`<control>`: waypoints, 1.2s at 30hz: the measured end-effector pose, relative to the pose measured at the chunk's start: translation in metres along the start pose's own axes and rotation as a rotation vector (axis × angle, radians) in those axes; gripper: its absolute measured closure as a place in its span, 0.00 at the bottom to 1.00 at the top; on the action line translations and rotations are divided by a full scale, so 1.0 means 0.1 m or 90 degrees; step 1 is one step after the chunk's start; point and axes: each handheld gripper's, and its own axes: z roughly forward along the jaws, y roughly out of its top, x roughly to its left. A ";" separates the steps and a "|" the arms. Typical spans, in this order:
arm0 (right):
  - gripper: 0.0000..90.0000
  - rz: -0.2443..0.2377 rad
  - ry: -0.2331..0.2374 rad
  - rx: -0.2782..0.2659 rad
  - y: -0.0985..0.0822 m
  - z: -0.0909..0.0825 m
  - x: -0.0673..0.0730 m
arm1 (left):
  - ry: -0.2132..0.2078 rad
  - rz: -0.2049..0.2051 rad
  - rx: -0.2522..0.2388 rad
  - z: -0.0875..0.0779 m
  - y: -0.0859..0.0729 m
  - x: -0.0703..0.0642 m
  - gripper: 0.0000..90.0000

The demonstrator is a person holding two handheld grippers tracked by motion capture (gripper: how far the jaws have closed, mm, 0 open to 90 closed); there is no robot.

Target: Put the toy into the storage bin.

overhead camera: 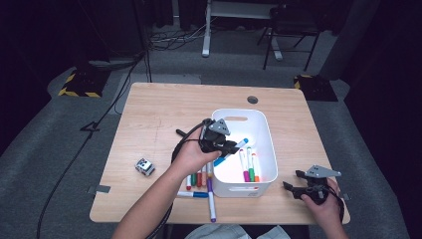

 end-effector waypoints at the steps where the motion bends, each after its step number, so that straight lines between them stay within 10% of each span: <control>1: 0.29 0.000 0.000 0.000 0.00 0.00 0.00 | -0.003 -0.001 0.002 0.00 0.00 0.00 0.84; 7: 0.29 -0.001 -0.001 0.000 0.00 0.00 0.00 | 0.015 -0.008 0.001 0.01 0.01 0.00 0.78; 12: 0.29 0.000 0.000 0.000 0.00 0.00 0.00 | 0.033 -0.013 -0.032 0.00 -0.01 0.00 0.39; 25: 0.29 0.000 0.002 0.000 0.00 0.00 0.00 | 0.079 -0.035 -0.112 -0.49 -0.06 -0.05 0.34; 36: 0.29 -0.001 0.003 0.000 0.00 0.00 0.00 | 0.142 -0.079 -0.118 -0.88 -0.53 0.06 0.34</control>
